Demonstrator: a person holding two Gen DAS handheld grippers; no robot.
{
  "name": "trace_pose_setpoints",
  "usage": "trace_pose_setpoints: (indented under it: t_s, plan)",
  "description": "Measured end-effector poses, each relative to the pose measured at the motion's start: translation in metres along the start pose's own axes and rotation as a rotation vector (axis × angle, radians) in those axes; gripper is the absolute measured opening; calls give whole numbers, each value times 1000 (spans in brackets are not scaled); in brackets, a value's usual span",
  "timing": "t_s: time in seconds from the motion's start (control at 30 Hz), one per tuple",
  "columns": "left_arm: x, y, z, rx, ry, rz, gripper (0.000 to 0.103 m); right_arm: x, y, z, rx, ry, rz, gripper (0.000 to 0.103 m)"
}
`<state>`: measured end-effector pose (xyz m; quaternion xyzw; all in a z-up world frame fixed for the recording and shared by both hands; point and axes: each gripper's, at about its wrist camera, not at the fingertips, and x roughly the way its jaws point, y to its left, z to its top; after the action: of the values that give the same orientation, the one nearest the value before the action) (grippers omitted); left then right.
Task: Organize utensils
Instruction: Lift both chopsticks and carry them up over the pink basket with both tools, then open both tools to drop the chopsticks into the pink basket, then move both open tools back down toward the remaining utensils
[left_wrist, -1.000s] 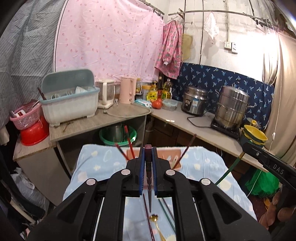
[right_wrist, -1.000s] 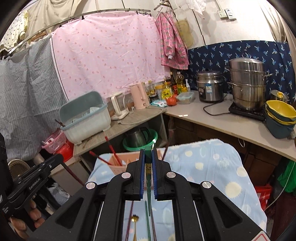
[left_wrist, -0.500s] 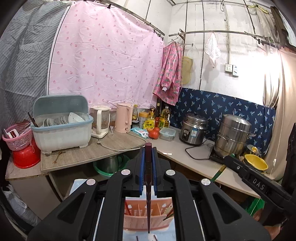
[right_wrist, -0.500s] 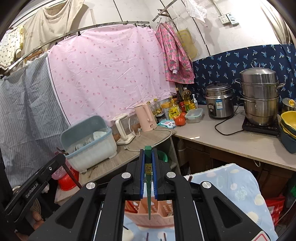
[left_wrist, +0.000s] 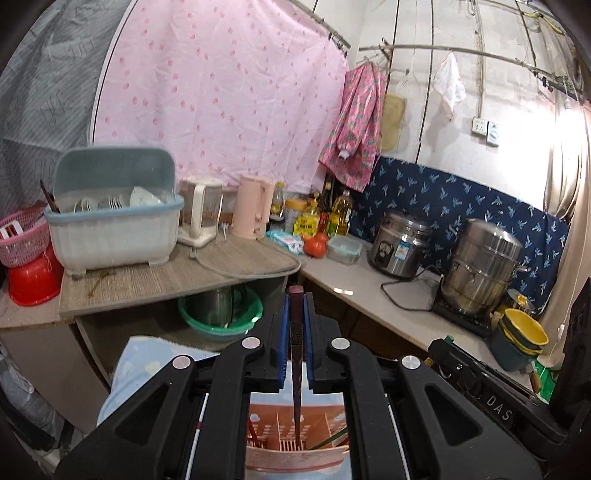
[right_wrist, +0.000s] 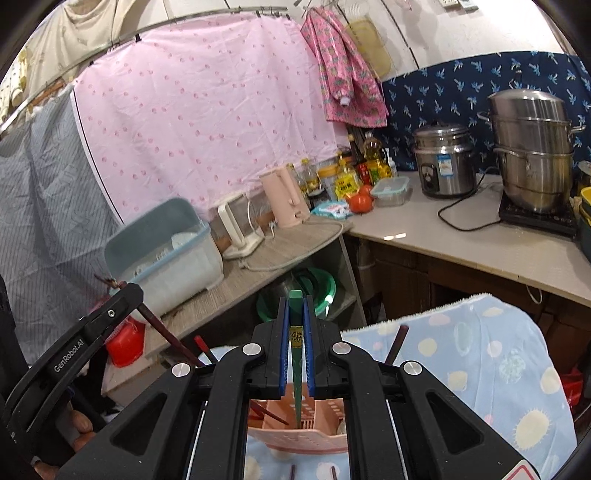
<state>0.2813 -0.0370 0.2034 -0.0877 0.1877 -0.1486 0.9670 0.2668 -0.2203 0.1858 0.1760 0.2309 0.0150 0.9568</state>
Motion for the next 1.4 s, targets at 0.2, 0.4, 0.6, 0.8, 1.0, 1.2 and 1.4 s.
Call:
trace_pose_setpoints:
  t_s: [0.2, 0.4, 0.6, 0.8, 1.0, 1.2, 1.4]
  plan:
    - [19, 15, -26, -23, 63, 21, 7, 21, -10, -22, 2, 58, -20, 7]
    - [19, 26, -36, -40, 77, 62, 29, 18, -22, -28, 39, 44, -51, 44]
    - [9, 31, -43, -49, 76, 86, 41, 3, -27, -30, 45, 28, -55, 49]
    - [-3, 28, -53, -35, 90, 94, 41, -10, -22, -42, 22, 37, -60, 49]
    - [-14, 22, -60, -20, 105, 90, 41, -23, -18, -54, 10, 49, -53, 49]
    - [-29, 16, -72, -3, 122, 88, 41, -39, -16, -70, -11, 64, -58, 49]
    - [-41, 12, -98, 12, 171, 83, 41, -55, -16, -97, -32, 99, -67, 49]
